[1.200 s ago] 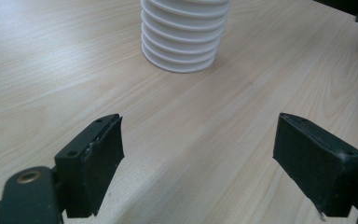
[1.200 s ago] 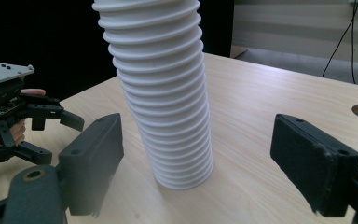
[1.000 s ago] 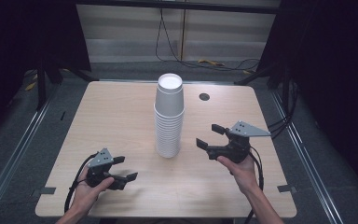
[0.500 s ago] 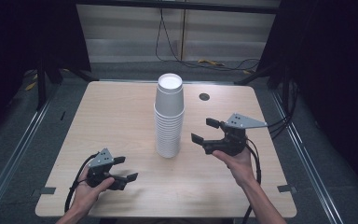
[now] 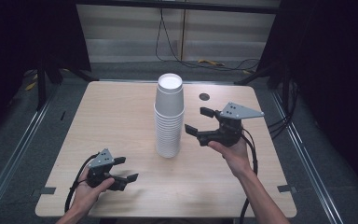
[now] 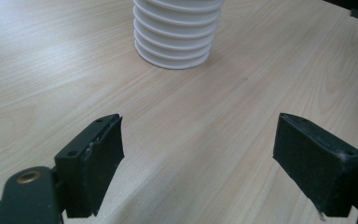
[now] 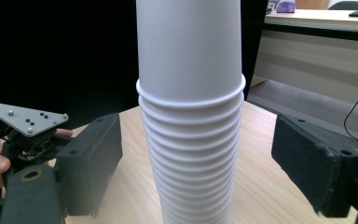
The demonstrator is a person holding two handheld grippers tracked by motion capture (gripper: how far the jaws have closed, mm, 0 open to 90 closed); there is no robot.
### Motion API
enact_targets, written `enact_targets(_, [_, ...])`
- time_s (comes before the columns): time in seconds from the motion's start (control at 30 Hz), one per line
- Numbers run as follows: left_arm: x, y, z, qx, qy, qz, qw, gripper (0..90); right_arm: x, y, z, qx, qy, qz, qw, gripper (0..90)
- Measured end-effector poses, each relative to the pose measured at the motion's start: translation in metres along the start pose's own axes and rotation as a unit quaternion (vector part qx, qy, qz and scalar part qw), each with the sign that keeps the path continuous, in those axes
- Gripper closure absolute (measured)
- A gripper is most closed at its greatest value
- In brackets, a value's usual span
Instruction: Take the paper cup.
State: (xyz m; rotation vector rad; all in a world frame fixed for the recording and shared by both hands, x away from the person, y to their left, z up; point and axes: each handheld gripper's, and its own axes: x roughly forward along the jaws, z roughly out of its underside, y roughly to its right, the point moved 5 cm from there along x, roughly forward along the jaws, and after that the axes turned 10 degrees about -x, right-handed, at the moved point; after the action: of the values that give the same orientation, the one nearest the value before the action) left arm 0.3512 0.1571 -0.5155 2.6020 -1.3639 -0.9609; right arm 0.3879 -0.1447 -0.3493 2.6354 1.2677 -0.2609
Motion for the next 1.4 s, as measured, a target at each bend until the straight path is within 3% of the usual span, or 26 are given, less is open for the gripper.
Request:
enact_targets(0.13, [0.001, 0.000, 0.000, 0.000, -0.003, 0.000, 1.0000, 15.8, 0.005, 0.002, -0.009, -0.003, 0.000, 0.000, 1.0000, 15.4])
enact_targets(0.37, [0.001, 0.001, 0.000, -0.001, -0.001, 0.002, 1.0000, 15.9, 0.015, 0.001, -0.024, 0.000, -0.003, -0.023, 0.9997, 14.6])
enact_targets(0.63, [0.000, 0.001, 0.000, -0.001, -0.001, 0.004, 1.0000, 15.8, 0.022, 0.003, -0.042, -0.006, -0.001, -0.025, 0.9997, 14.3])
enact_targets(0.83, [0.000, 0.001, 0.000, -0.001, -0.001, 0.004, 1.0000, 15.8, 0.030, 0.008, -0.052, -0.010, -0.011, -0.031, 0.9994, 14.4])
enact_targets(0.9, [0.000, 0.001, 0.000, 0.001, -0.003, 0.004, 1.0000, 15.8, 0.032, 0.008, -0.055, -0.008, -0.013, -0.042, 0.9990, 18.9])
enact_targets(1.4, [-0.001, 0.003, 0.000, 0.003, -0.001, 0.006, 1.0000, 15.9, 0.051, 0.013, -0.069, -0.016, -0.054, -0.059, 0.9967, 15.4])
